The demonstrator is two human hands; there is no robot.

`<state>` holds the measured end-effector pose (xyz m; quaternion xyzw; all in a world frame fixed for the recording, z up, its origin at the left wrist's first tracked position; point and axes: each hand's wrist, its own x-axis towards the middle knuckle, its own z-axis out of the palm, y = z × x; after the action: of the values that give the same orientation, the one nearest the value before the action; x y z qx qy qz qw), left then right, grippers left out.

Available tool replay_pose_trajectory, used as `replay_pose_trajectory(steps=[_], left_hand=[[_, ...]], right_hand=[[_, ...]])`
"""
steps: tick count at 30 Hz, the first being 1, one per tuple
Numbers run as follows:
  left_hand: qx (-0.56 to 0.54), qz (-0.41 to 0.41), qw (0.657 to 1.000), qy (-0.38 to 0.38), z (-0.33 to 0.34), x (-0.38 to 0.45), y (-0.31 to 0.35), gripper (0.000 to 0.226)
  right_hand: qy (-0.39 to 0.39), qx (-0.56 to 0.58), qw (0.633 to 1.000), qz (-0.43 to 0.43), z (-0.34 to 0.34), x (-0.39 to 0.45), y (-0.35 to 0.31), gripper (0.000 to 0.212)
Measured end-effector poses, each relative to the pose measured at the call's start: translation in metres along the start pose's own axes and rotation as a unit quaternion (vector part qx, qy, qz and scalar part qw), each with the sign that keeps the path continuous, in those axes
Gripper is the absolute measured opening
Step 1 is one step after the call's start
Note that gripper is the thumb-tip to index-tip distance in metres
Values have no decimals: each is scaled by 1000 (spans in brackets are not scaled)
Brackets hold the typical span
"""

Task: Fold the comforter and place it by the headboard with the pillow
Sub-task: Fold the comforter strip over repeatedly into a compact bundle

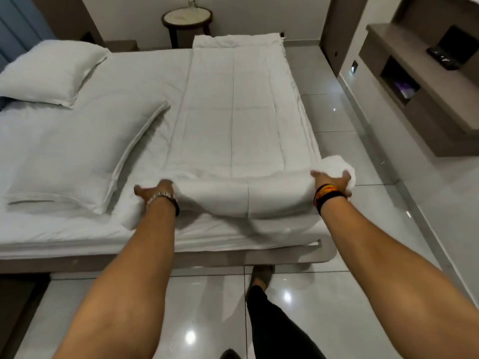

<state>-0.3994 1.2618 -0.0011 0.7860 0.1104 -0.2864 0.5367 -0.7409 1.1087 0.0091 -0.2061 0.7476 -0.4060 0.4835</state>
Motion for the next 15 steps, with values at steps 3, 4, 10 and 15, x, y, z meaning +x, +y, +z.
replay_pose_trajectory(steps=[3,4,10,15], left_hand=[[-153,121,976,-93,46,30,66,116],[-138,153,970,-127,65,43,80,116],[11,170,982,-79,157,82,38,74],[-8,-33,999,-1,199,142,-24,117]], right_hand=[[-114,59,976,-176,54,32,-65,109],[-133,55,965,-217,73,41,-77,103],[-67,-86,982,-157,123,117,-4,90],[-88,-19,993,74,160,177,59,128]])
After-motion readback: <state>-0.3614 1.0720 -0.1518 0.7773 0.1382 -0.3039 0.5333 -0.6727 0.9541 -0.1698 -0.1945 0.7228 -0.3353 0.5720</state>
